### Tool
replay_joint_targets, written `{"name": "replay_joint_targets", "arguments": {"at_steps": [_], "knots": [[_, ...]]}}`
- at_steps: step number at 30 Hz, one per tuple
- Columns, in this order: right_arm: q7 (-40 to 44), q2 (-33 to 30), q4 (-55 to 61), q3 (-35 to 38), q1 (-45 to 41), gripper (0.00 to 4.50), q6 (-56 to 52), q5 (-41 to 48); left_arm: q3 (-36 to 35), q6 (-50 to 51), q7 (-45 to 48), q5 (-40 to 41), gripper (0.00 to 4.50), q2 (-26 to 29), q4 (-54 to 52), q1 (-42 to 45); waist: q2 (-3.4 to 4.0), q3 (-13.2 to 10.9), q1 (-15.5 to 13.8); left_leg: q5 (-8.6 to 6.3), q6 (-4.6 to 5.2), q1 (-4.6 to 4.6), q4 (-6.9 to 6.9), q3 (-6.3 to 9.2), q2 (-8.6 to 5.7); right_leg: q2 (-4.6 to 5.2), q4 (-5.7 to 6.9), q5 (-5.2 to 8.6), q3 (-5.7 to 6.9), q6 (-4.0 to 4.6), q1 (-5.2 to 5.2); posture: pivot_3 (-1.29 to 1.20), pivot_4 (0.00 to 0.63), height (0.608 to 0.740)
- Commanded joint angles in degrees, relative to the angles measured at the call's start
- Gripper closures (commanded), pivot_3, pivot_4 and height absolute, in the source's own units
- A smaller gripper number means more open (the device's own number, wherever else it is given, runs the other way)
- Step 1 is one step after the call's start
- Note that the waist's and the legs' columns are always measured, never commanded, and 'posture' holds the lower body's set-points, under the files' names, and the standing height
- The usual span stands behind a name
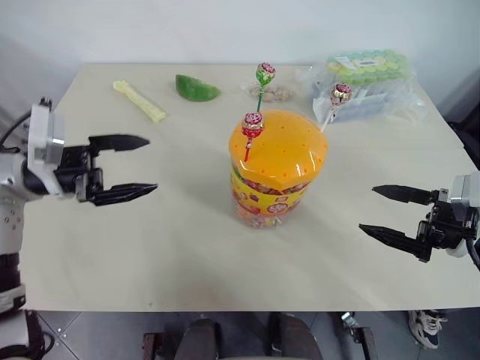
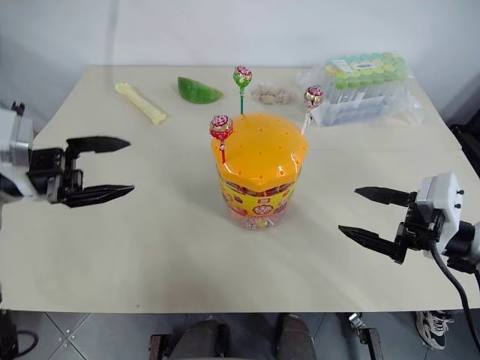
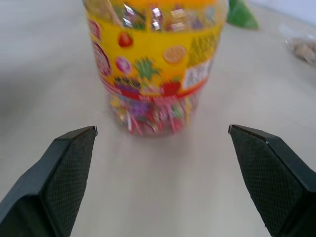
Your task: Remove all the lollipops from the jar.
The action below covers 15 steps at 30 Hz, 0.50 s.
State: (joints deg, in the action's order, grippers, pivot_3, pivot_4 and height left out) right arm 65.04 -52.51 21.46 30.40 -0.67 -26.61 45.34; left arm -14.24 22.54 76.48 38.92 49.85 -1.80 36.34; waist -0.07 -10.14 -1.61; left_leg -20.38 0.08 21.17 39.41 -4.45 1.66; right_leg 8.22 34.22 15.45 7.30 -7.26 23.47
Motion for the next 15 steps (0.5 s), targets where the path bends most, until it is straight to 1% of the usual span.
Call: {"name": "replay_joint_targets", "arguments": {"at_steps": [1,6,11,15], "knots": [[-2.6,-0.6,5.0,3.6,-2.1,0.02,-2.0,5.7,4.0,0.3,1.6,2.0,0.00,-3.4,-1.2,4.8,0.00,0.0,0.1,0.00,0.00,0.00,0.05,0.00,0.00,0.00,0.03,0.00,-0.03,0.00,0.00,0.00,0.150,0.740],[-6.0,-0.3,9.4,6.8,-1.9,0.02,-4.7,11.0,9.3,1.0,2.3,1.1,0.00,-10.0,3.1,11.5,-0.05,0.0,0.1,0.00,0.00,0.04,0.17,0.00,0.04,-0.09,0.06,0.00,-0.06,0.00,0.00,0.00,0.150,0.740],[-11.3,1.0,14.5,8.6,-0.4,0.02,-6.0,16.1,12.6,0.4,4.0,-0.1,0.00,-14.0,5.6,14.6,-0.06,0.0,0.1,-0.02,0.03,0.05,0.27,0.00,0.04,-0.09,0.12,-0.01,-0.11,-0.02,-0.01,0.00,0.150,0.740],[-16.1,2.4,18.5,7.9,0.1,0.02,-5.5,17.7,14.6,0.0,4.2,-2.2,0.00,-16.6,9.1,17.5,-0.09,-0.1,0.1,-0.03,0.05,0.08,0.40,0.00,0.04,-0.09,0.20,-0.01,-0.14,-0.02,0.00,0.00,0.150,0.740]]}}
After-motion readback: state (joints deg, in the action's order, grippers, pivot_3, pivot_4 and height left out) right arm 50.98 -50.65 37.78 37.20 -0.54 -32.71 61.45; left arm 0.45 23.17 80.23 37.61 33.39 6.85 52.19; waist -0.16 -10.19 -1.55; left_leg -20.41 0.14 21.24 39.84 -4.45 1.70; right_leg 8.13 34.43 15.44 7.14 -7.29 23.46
